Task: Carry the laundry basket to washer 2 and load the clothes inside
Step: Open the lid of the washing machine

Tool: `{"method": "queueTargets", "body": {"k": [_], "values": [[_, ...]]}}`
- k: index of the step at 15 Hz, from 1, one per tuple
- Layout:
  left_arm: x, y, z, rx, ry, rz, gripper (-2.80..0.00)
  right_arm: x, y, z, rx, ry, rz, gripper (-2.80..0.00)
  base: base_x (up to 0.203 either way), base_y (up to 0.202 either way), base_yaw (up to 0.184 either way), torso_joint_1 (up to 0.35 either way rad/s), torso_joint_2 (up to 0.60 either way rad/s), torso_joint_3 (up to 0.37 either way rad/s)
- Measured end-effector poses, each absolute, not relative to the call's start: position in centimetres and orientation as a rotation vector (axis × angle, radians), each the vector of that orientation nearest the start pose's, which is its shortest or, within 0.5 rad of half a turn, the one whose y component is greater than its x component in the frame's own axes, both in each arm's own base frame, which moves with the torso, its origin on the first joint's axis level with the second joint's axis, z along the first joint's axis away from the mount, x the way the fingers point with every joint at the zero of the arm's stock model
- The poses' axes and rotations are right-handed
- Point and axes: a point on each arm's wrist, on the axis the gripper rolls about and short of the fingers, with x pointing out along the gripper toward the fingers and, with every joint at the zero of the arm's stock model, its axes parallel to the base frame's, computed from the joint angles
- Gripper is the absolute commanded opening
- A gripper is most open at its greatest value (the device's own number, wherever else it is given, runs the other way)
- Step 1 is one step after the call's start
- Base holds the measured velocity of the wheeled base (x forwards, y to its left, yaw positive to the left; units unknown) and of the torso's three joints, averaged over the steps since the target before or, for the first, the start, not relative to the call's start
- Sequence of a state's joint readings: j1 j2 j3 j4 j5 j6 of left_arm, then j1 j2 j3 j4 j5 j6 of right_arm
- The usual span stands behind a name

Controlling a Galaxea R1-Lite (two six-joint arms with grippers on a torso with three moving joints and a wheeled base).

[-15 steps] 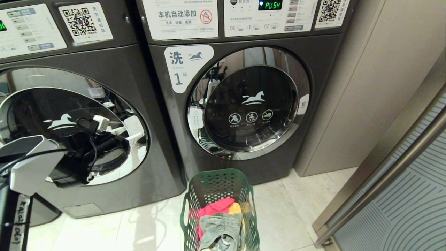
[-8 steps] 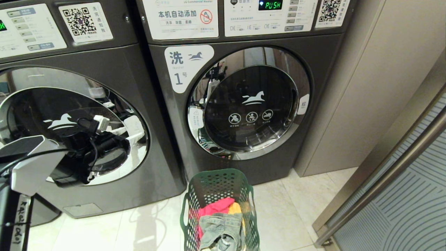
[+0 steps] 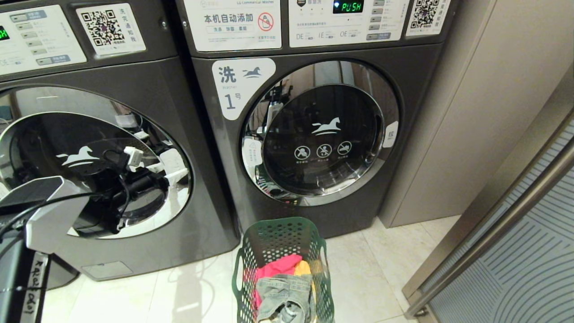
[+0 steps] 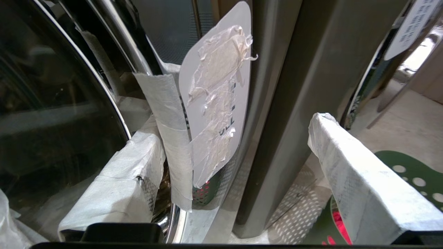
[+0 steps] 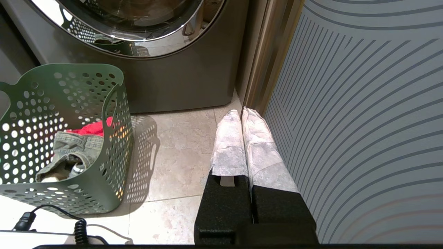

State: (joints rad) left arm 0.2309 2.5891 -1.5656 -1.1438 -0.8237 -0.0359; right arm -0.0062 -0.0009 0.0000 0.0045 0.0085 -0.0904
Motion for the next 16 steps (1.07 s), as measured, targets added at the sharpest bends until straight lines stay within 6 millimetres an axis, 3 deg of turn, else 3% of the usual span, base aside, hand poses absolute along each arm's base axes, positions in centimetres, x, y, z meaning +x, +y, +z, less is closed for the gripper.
{"method": "queueTargets", "body": {"k": [7, 16], "values": [[50.7, 10.5, 5.4, -0.031, -0.095, -0.732, 0.0, -2.3, 0.0, 7.5, -0.09, 0.004, 0.003, -2.8, 0.0, 0.0, 0.0, 0.0, 0.0, 0.0], [50.3, 10.8, 4.9, -0.013, -0.097, -0.823, 0.0, -2.3, 0.0, 7.5, -0.09, 0.004, 0.003, -2.8, 0.0, 0.0, 0.0, 0.0, 0.0, 0.0]]}}
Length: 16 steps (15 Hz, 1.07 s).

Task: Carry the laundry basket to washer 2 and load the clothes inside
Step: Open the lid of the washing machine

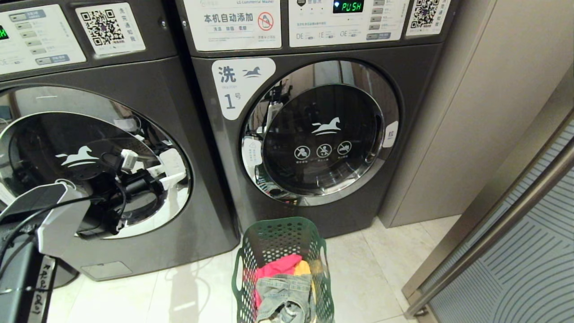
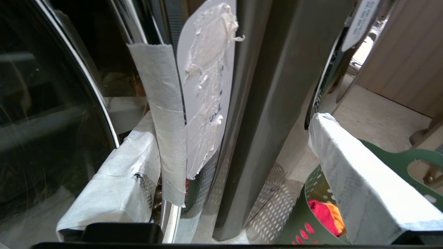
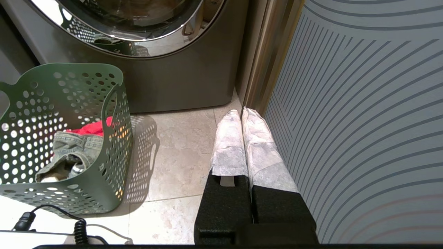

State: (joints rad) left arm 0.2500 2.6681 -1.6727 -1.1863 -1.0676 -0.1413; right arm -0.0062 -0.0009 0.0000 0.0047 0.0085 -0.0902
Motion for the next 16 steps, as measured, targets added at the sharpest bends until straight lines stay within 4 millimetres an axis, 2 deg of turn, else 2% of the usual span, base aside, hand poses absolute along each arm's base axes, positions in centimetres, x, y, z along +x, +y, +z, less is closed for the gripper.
{"method": "queueTargets", "body": {"k": [4, 11, 16], "values": [[49.8, 10.7, 4.9, -0.032, -0.107, -0.855, 0.0, -2.3, 0.0, 7.5, -0.09, 0.004, 0.003, -2.8, 0.0, 0.0, 0.0, 0.0, 0.0, 0.0], [49.4, 9.4, 5.6, -0.094, -0.139, -0.9, 0.0, -2.3, 0.0, 7.5, -0.09, 0.003, 0.003, -2.8, 0.0, 0.0, 0.0, 0.0, 0.0, 0.0], [48.3, 8.5, 5.0, -0.089, -0.137, -0.966, 0.0, -2.3, 0.0, 7.5, -0.09, 0.004, 0.003, -2.8, 0.0, 0.0, 0.0, 0.0, 0.0, 0.0]]}}
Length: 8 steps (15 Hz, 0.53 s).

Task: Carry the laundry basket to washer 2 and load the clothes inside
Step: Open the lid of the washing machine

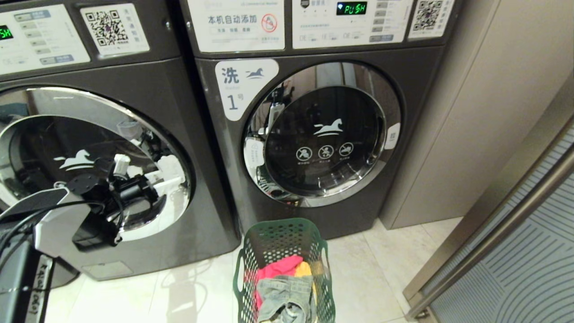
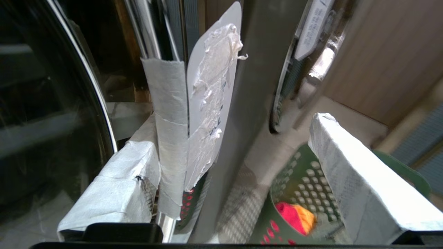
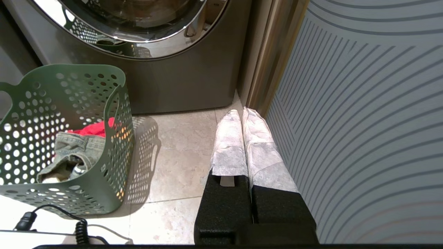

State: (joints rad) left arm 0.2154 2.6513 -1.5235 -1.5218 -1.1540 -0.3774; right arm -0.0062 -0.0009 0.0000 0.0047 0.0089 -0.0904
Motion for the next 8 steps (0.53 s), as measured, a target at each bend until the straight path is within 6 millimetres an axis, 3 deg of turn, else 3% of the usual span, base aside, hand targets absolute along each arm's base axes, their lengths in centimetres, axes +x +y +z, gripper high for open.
{"method": "queueTargets", "body": {"k": [4, 8], "values": [[48.0, 8.9, 5.3, -0.097, -0.135, -0.941, 0.0, -2.3, 0.0, 7.5, -0.09, 0.003, 0.003, -2.8, 0.0, 0.0, 0.0, 0.0, 0.0, 0.0], [47.0, 12.8, 5.6, -0.083, -0.143, -0.87, 0.0, -2.3, 0.0, 7.5, -0.09, 0.004, 0.003, -2.8, 0.0, 0.0, 0.0, 0.0, 0.0, 0.0]]}}
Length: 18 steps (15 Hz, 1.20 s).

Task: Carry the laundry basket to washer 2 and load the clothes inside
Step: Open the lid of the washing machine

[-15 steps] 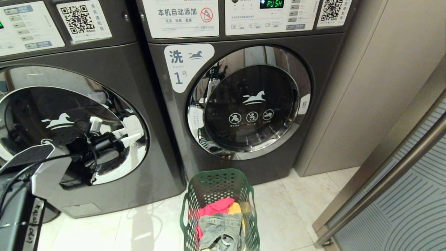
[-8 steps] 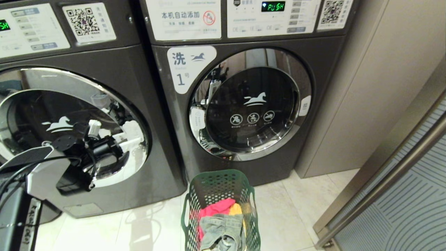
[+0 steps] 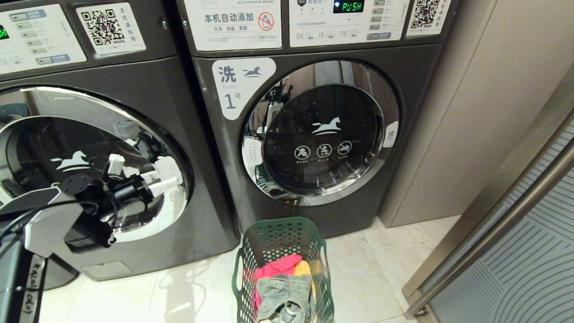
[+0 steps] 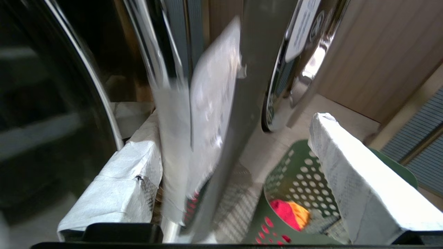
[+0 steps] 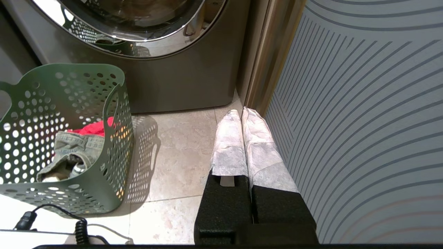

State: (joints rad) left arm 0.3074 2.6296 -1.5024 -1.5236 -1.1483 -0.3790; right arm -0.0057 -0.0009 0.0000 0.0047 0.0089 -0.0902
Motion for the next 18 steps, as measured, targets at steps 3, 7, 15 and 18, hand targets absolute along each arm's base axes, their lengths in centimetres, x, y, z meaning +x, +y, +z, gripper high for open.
{"method": "queueTargets", "body": {"k": [3, 7, 15, 18], "values": [[45.8, 16.5, 6.3, -0.076, -0.152, -0.792, 0.0, -2.3, 0.0, 7.5, -0.09, 0.004, 0.003, -2.8, 0.0, 0.0, 0.0, 0.0, 0.0, 0.0], [43.5, 20.5, 8.2, -0.059, -0.158, -0.721, 0.0, -2.3, 0.0, 7.5, -0.09, 0.003, 0.003, -2.8, 0.0, 0.0, 0.0, 0.0, 0.0, 0.0], [29.4, 21.6, 17.0, -0.17, -0.087, -0.557, 0.0, -2.3, 0.0, 7.5, -0.09, 0.003, 0.003, -2.8, 0.0, 0.0, 0.0, 0.0, 0.0, 0.0], [21.3, 21.6, 23.7, -0.061, -0.194, -0.37, 0.0, -2.3, 0.0, 7.5, -0.09, 0.004, 0.003, -2.8, 0.0, 0.0, 0.0, 0.0, 0.0, 0.0]]}}
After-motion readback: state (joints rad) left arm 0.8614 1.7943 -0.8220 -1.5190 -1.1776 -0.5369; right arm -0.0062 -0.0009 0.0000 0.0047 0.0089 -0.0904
